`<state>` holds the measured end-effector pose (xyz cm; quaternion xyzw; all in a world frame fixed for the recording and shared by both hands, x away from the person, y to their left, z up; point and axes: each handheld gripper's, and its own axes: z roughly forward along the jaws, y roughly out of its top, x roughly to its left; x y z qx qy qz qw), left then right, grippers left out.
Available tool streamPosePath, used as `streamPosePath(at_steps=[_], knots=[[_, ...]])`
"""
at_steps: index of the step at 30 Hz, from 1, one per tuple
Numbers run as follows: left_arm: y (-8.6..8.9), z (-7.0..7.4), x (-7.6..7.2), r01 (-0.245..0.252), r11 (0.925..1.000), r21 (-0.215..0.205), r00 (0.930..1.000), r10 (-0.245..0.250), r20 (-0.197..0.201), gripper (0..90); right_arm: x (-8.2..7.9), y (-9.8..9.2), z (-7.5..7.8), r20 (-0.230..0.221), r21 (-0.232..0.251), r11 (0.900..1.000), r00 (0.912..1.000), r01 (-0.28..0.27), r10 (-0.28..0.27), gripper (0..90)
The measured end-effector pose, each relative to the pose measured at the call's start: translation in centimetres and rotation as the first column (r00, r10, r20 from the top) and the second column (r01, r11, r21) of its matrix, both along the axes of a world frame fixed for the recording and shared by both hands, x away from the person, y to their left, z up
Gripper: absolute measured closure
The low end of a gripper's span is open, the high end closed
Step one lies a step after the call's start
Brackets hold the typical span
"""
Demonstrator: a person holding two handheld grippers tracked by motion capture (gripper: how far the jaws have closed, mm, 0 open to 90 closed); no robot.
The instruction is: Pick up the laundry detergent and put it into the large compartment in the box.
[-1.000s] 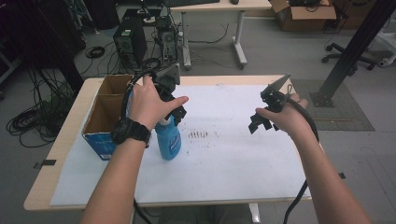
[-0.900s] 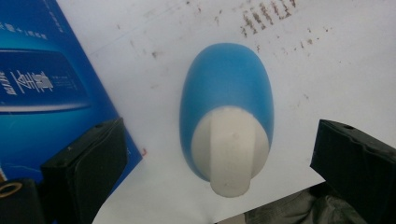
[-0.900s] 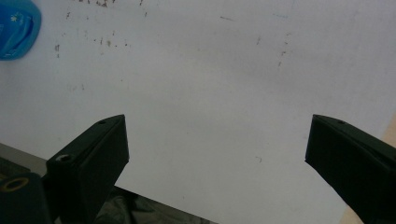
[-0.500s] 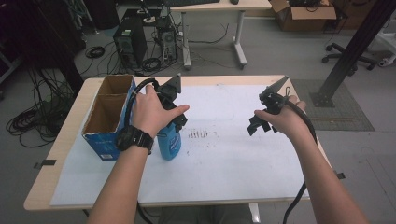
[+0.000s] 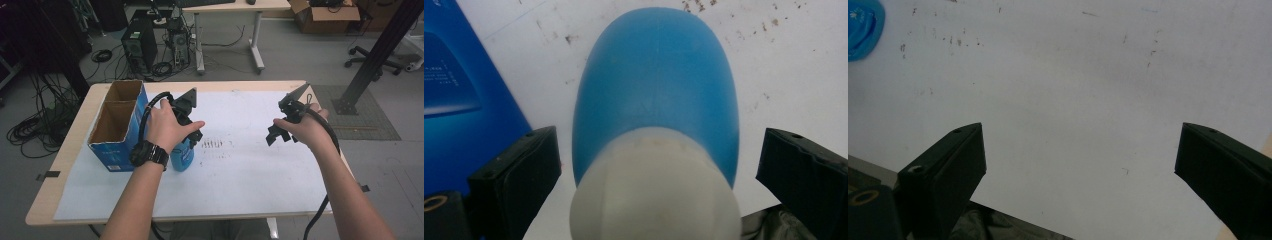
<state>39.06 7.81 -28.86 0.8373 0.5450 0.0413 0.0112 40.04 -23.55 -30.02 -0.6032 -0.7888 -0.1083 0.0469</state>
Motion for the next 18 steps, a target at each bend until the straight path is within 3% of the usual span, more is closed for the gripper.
streamPosePath(at_steps=[18], knots=[[0.11,-0.42,0.25,-0.011,0.9999,-0.003,0.9999,0.011,0.001,5.0,0.08,0.15,-0.40,-0.008,0.003,1.000,1.0000,-0.001,0.001,6.6]])
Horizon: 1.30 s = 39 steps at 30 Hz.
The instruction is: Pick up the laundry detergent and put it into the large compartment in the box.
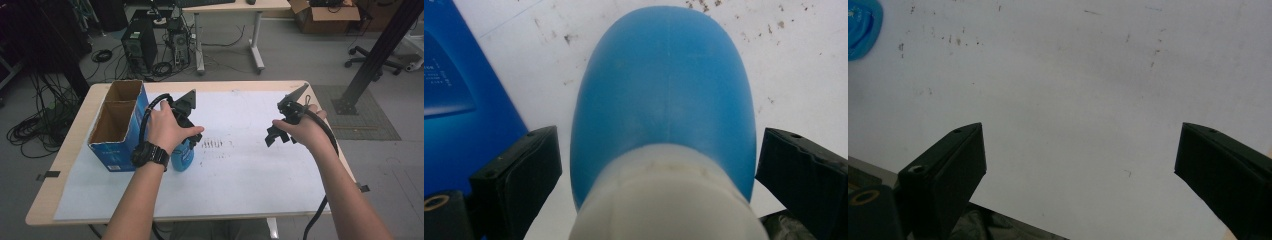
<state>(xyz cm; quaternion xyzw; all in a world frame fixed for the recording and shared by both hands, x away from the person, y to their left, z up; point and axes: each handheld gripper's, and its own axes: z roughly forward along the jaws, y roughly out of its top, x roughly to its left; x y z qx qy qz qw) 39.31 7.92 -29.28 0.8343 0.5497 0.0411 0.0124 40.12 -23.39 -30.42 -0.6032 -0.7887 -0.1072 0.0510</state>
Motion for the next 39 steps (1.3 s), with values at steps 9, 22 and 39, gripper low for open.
streamPosePath(at_steps=[9,22,39], knots=[[-0.01,-0.01,0.06,-0.003,1.0000,0.001,1.0000,0.003,0.004,6.5,0.01,0.00,-0.02,0.000,-0.001,1.000,1.0000,0.001,-0.001,6.6],[0.01,-0.06,0.23,-0.006,0.9999,0.009,1.0000,0.006,0.007,14.3,0.09,-0.17,-0.32,-0.003,0.002,1.000,1.0000,0.002,-0.002,6.6],[-0.42,0.14,0.38,0.001,0.9999,0.017,1.0000,-0.001,0.004,25.3,0.07,-0.25,-0.22,-0.002,0.010,1.000,1.0000,0.003,-0.003,6.7]])
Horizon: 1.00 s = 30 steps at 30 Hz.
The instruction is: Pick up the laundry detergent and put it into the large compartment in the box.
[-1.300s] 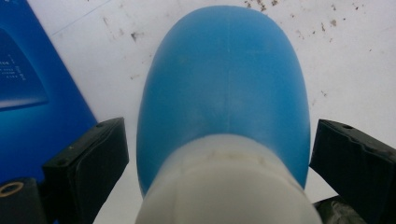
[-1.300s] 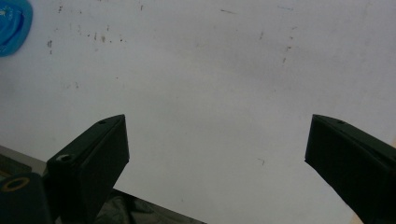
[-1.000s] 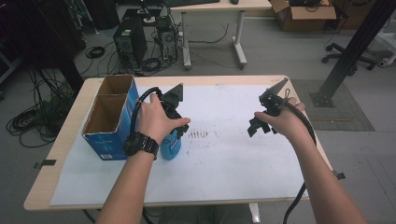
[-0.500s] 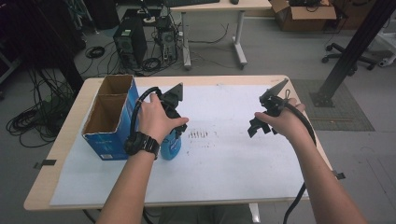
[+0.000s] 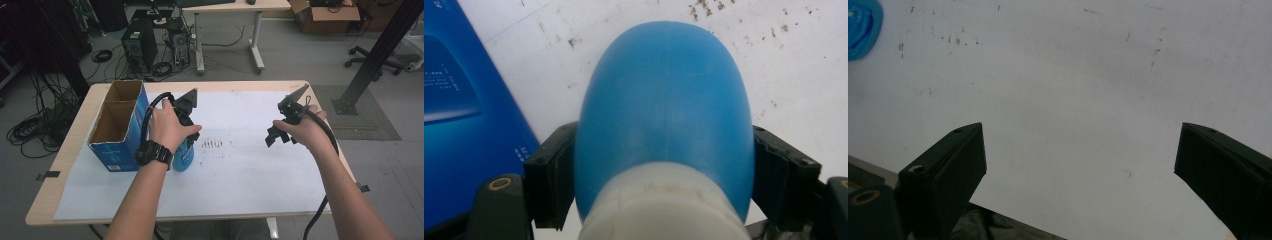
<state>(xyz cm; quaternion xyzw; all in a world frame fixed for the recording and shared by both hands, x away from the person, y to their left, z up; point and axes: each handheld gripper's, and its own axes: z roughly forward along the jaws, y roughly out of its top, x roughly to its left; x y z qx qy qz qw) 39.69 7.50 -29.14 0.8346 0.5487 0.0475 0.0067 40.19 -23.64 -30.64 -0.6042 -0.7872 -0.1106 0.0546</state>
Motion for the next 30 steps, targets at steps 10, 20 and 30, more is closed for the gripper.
streamPosePath(at_steps=[10,20,30], knots=[[0.05,0.04,0.13,-0.002,1.0000,0.002,1.0000,0.002,0.002,28.3,-0.08,-0.41,-0.07,-0.002,0.001,1.000,1.0000,0.009,-0.009,6.7],[0.00,-0.05,0.29,-0.004,1.0000,0.001,1.0000,0.004,-0.005,32.1,-0.02,-0.52,-0.25,-0.001,0.003,1.000,1.0000,0.005,-0.005,6.7],[0.20,0.00,0.41,-0.006,1.0000,0.002,1.0000,0.006,-0.006,36.6,-0.06,-0.74,-0.30,-0.004,0.000,1.000,1.0000,0.008,-0.008,6.7]])
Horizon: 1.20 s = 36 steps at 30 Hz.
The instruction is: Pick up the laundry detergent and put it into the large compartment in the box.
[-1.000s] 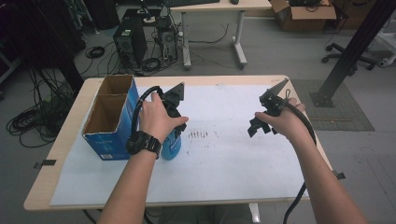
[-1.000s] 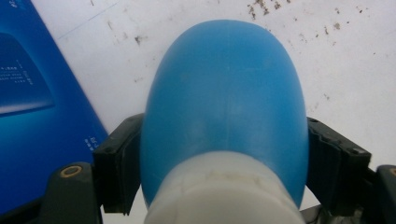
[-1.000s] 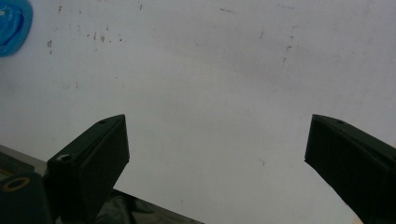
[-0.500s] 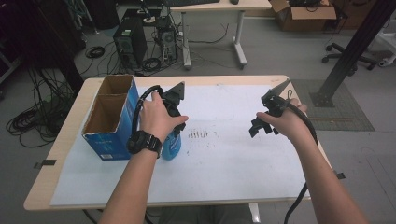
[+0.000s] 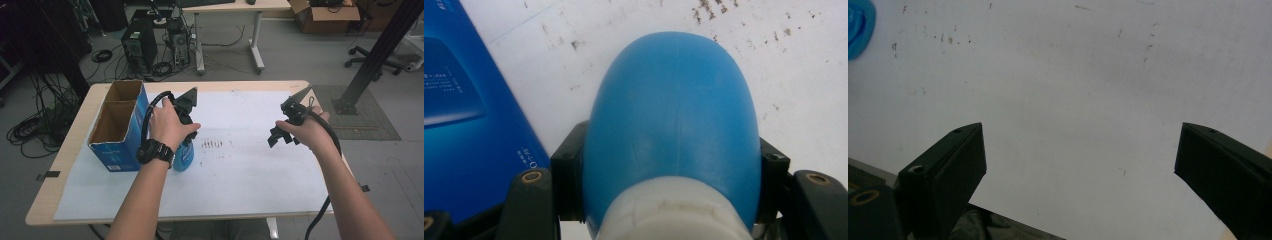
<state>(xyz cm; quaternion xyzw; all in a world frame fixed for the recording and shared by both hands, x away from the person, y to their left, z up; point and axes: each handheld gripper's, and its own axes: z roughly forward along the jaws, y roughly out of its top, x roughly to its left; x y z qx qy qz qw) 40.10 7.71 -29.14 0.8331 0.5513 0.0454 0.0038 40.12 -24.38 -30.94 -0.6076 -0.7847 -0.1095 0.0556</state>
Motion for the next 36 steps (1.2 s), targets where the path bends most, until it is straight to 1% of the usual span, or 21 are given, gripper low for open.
streamPosePath(at_steps=[7,10,15,18,19,20,21,22,24,28,29,30,31,32,33,36], knots=[[0.0,0.0,0.1,0.004,1.0000,0.000,1.0000,-0.004,-0.007,36.9,0.0,0.0,0.0,0.000,0.000,1.000,1.0000,0.001,-0.001,6.7],[0.0,0.1,0.2,0.005,1.0000,0.003,0.9998,-0.005,-0.019,37.1,0.0,0.1,0.2,0.003,0.001,1.000,1.0000,-0.002,0.002,6.7],[-0.2,0.2,0.3,0.006,1.0000,0.008,0.9998,-0.005,-0.018,37.2,0.0,0.2,0.4,0.008,0.001,1.000,0.9999,-0.009,0.009,6.7],[-0.2,0.6,0.3,0.006,0.9999,0.015,0.9997,-0.006,-0.023,37.3,0.0,0.2,0.6,0.008,0.001,1.000,0.9999,-0.010,0.010,6.7],[-0.2,0.8,0.4,0.007,0.9998,0.017,0.9997,-0.006,-0.023,37.3,0.0,0.1,0.7,0.007,0.002,1.000,0.9999,-0.010,0.010,6.7],[-0.2,1.5,0.4,0.010,0.9997,0.020,0.9997,-0.010,-0.021,37.3,0.0,0.1,0.8,0.008,0.003,1.000,0.9999,-0.007,0.007,6.7],[-0.2,1.5,0.4,0.010,0.9997,0.020,0.9997,-0.010,-0.021,37.3,0.0,0.1,0.8,0.008,0.003,1.000,0.9999,-0.007,0.007,6.7],[-0.2,2.4,0.3,0.010,0.9998,0.019,0.9999,-0.009,-0.014,37.3,0.0,0.0,0.8,0.011,0.005,1.000,0.9999,-0.005,0.005,6.6],[-0.3,3.3,0.3,0.011,0.9997,0.021,0.9999,-0.010,-0.008,37.3,-0.1,0.0,0.9,0.011,0.006,1.000,0.9999,-0.004,0.004,6.6],[-0.2,5.1,0.3,0.009,0.9999,0.011,1.0000,-0.009,-0.003,37.3,-0.1,0.0,1.1,0.012,0.008,1.000,0.9999,-0.007,0.007,6.6],[-0.2,5.8,0.4,0.010,0.9999,0.009,0.9999,-0.010,0.001,37.3,-0.1,0.0,1.1,0.012,0.007,1.000,0.9999,-0.006,0.006,6.6],[-0.2,5.8,0.4,0.010,0.9999,0.009,0.9999,-0.010,0.001,37.3,-0.1,0.0,1.1,0.012,0.007,1.000,0.9999,-0.006,0.006,6.6],[-0.2,6.2,0.3,0.008,0.9999,0.009,1.0000,-0.009,0.004,37.3,-0.1,0.0,1.2,0.012,0.006,1.000,0.9999,-0.005,0.005,6.6],[-0.2,6.6,0.4,0.015,0.9998,0.012,0.9998,-0.015,0.010,37.4,-0.2,0.0,1.2,0.013,0.007,1.000,0.9999,-0.005,0.005,6.7],[-0.3,7.5,0.4,0.013,0.9998,0.017,0.9998,-0.014,0.015,37.4,-0.2,-0.1,1.2,0.012,0.007,1.000,0.9999,-0.010,0.010,6.6],[-0.4,8.9,0.4,0.012,0.9998,0.017,0.9997,-0.012,0.023,37.4,-0.2,0.0,1.3,0.014,0.013,1.000,0.9998,-0.012,0.011,6.6]])
